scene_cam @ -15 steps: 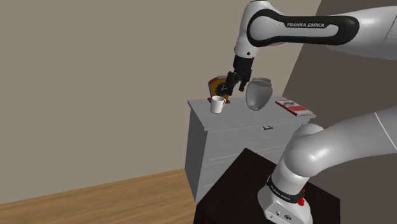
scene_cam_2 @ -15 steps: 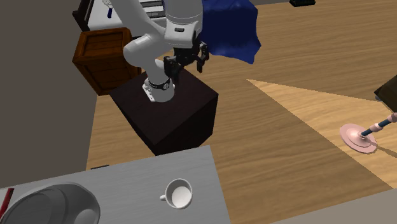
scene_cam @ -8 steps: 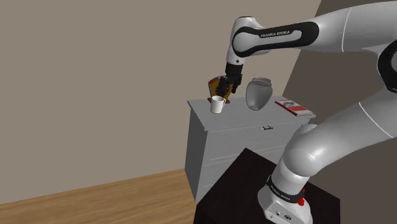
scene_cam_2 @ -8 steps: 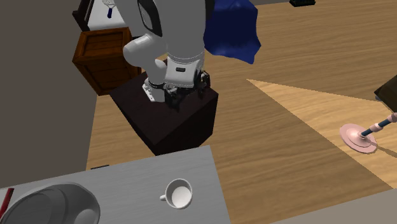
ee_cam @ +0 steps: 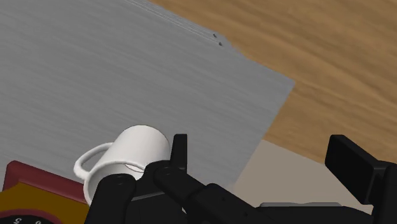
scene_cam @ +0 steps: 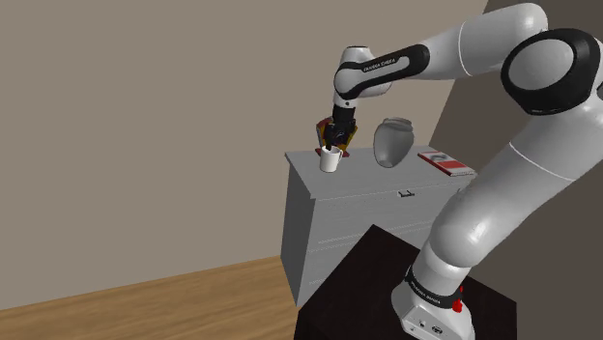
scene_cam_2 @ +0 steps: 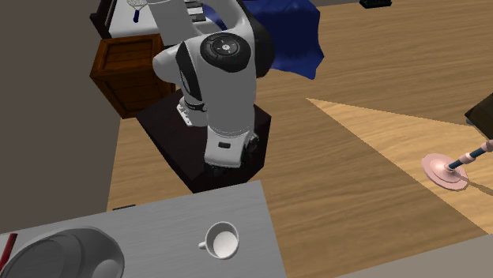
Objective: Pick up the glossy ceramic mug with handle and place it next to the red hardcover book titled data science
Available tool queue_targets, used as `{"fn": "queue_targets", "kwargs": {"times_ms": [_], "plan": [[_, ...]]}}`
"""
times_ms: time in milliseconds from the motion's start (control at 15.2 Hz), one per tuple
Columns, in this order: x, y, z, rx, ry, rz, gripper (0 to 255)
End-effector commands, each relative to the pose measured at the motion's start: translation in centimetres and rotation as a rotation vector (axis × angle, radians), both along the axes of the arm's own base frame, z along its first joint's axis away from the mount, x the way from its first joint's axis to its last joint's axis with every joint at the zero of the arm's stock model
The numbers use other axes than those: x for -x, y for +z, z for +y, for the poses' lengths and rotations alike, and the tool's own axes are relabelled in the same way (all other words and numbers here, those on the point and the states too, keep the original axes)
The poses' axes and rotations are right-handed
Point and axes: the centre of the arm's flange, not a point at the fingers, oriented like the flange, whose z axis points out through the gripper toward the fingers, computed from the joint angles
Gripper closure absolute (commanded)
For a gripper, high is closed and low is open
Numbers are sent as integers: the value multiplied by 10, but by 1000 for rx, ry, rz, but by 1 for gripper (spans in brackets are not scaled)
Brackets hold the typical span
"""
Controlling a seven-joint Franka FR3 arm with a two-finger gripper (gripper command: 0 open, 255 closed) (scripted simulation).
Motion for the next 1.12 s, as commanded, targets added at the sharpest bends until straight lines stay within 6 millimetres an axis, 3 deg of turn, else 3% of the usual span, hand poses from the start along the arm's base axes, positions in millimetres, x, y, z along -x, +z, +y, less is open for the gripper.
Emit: {"fn": "queue_targets", "kwargs": {"times_ms": [0,594,1056], "plan": [[-14,-14,-14,5,-1,-2,0],[-87,-71,-84,21,-9,-11,0],[-93,-107,-91,22,-10,-11,0]]}}
